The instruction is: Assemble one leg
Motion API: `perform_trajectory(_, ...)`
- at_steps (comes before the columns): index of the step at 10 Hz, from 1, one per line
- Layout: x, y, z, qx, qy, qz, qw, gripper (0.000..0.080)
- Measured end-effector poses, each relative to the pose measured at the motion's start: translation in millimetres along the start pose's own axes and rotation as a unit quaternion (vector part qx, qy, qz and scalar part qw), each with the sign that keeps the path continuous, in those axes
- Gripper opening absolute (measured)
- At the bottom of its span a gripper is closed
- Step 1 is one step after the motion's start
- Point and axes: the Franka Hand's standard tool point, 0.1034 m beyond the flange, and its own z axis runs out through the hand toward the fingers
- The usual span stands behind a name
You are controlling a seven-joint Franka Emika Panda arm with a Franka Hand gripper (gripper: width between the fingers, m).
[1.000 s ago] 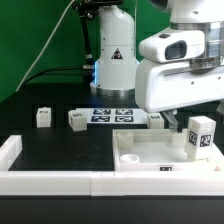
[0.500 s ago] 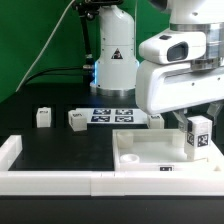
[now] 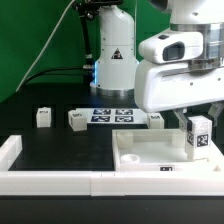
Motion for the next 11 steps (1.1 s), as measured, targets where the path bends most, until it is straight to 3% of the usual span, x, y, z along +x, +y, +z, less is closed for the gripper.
perform_trajectory(2,0.3,-0.4,0.7,0.007,0.006,0.139,0.99,0.0291)
perform_trajectory(5,1.5,-1.2,0.9,0.014,0.006,0.34,0.94,0.0291)
perform_trajectory(11,2.7,-2.8,2.0,0.028,-0.004,0.659,0.751,0.0291)
